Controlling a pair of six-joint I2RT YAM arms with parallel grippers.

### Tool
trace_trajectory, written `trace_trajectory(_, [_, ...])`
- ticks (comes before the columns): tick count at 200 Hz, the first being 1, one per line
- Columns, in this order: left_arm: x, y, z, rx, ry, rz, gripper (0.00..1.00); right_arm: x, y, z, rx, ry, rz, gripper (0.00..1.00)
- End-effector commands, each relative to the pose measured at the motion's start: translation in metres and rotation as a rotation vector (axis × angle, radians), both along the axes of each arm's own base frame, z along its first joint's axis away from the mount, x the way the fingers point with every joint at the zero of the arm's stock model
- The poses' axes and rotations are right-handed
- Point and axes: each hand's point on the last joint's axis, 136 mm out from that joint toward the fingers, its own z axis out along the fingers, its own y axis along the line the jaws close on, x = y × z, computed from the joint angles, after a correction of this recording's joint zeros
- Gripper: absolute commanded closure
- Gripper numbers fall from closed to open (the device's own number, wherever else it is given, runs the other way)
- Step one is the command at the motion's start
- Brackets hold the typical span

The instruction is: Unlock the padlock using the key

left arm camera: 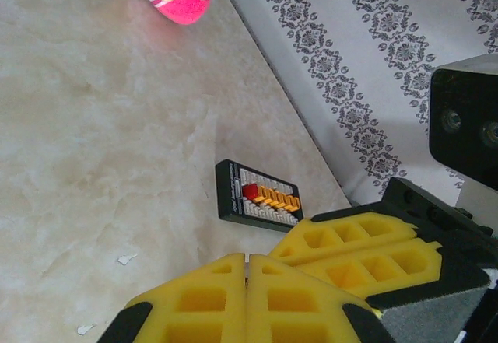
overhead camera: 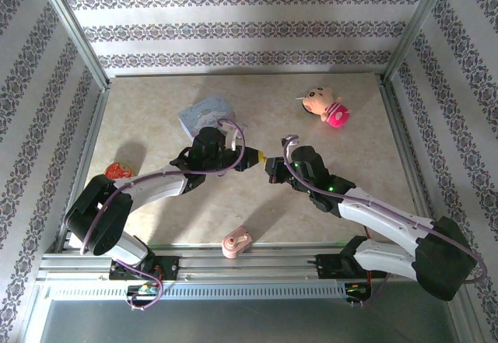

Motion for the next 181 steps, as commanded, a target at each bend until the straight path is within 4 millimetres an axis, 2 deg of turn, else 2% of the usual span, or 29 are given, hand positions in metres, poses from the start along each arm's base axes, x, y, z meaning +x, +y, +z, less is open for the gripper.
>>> trace_trajectory(1, [0.004, 0.007, 0.018, 0.013, -0.05, 0.054, 1.0, 0.0, -0.015, 0.01, -0.048, -0.05, -0.051, 0.85])
trace_trajectory(31, [0.004, 0.017, 0.022, 0.072, -0.042, 0.091, 1.0, -0.005, -0.03, 0.018, -0.068, -0.095, -0.083, 0.8])
trace_trajectory(50, [0.003, 0.02, 0.022, 0.094, -0.02, 0.102, 1.0, -0.01, -0.032, 0.027, -0.073, -0.14, -0.06, 0.79])
trace_trajectory(81, [-0.001, 0.024, 0.027, 0.101, 0.025, 0.111, 1.0, -0.023, -0.012, 0.04, -0.143, -0.252, 0.068, 0.75])
trace_trajectory(111, [-0.004, 0.027, 0.032, 0.107, 0.039, 0.108, 1.0, -0.026, 0.009, 0.041, -0.299, -0.379, 0.137, 0.7])
trace_trajectory(145, [-0.007, 0.029, 0.034, 0.099, 0.054, 0.101, 1.0, -0.018, 0.032, 0.03, -0.409, -0.422, 0.196, 0.69])
trace_trajectory(181, [-0.011, 0.031, 0.034, 0.107, 0.069, 0.091, 1.0, -0.009, 0.044, 0.027, -0.528, -0.48, 0.187, 0.67])
